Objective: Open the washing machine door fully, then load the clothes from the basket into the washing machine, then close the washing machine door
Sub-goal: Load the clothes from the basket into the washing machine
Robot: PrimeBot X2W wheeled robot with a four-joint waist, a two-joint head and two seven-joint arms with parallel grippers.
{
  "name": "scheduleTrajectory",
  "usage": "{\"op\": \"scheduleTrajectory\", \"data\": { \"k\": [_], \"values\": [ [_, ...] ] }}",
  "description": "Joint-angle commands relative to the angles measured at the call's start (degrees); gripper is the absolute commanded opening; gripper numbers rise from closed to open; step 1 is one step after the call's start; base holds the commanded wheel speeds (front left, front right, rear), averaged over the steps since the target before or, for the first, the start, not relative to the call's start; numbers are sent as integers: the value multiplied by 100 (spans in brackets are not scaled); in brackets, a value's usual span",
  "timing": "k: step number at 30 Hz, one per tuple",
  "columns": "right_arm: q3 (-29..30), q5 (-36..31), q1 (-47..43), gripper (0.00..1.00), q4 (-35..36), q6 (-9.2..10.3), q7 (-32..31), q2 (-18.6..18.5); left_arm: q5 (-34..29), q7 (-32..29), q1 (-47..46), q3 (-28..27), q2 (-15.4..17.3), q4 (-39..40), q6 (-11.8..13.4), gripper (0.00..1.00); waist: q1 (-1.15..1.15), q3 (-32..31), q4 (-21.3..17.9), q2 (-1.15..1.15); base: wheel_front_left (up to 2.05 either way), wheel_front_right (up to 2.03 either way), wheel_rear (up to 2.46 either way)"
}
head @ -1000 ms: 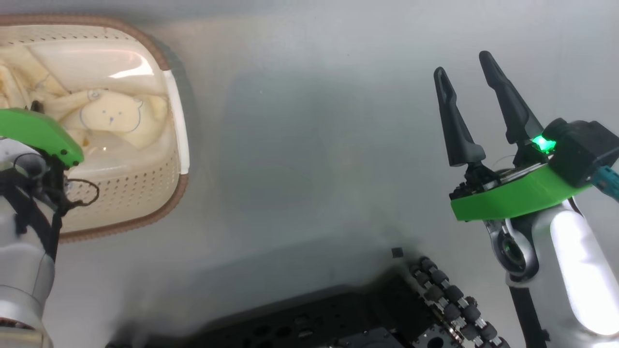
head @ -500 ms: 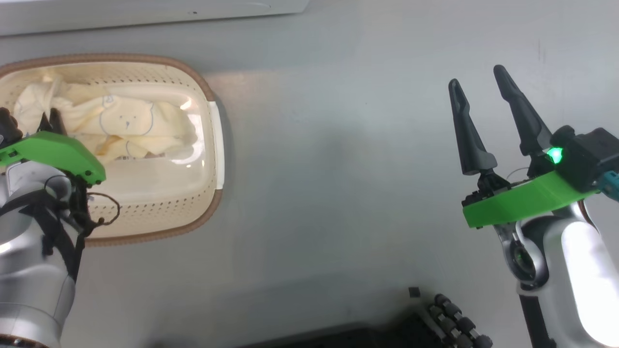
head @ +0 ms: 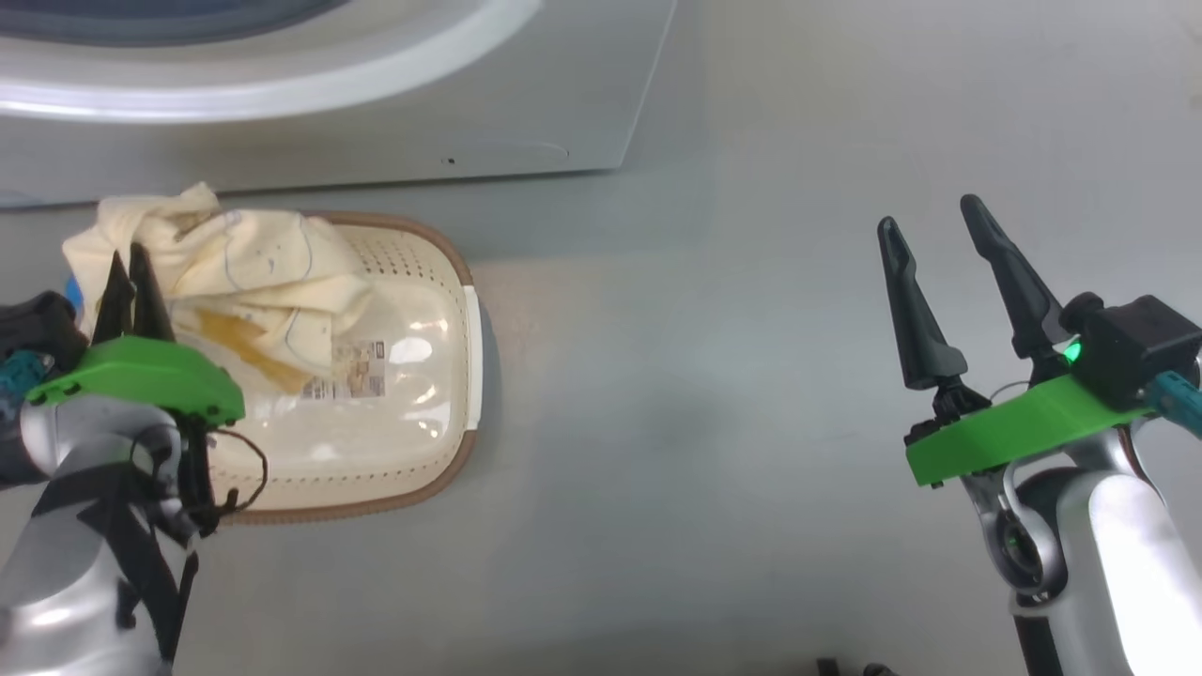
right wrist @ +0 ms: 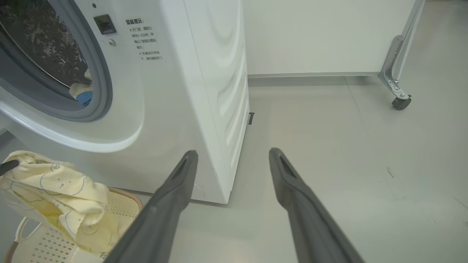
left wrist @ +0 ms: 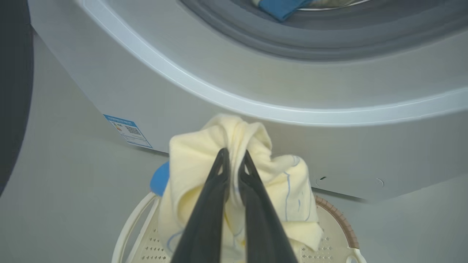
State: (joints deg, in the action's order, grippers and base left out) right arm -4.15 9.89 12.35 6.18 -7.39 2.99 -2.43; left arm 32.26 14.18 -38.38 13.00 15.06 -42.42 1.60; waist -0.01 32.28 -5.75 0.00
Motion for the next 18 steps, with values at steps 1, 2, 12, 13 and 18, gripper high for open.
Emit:
{"op": "scheduleTrajectory", "data": {
  "k": [1,2,12,13,18],
  "values": [
    [-85,-10,-118,100,146,-10,-24,-44,-118,81,168,-257,305,342,65,0,1,-328,23,0,0,0,0],
    [-93,0,-136,100,119,-10,-25,-44,-182,81,306,-300,322,504,90,0,1,-435,6,0,0,0,0],
    [-16,7,-562,100,-13,-10,-128,-44,-467,73,1806,-649,447,2071,506,0,1,-1478,-12,0,0,0,0],
    [-10,-2,-604,100,-12,-10,-138,-44,-474,58,1927,-649,450,2210,554,0,1,-1563,-3,0,0,0,0],
    [-8,-37,-796,100,1,-10,-206,-44,-520,-114,2498,-601,464,2898,768,0,1,-1976,62,0,0,0,0]
  ]
}}
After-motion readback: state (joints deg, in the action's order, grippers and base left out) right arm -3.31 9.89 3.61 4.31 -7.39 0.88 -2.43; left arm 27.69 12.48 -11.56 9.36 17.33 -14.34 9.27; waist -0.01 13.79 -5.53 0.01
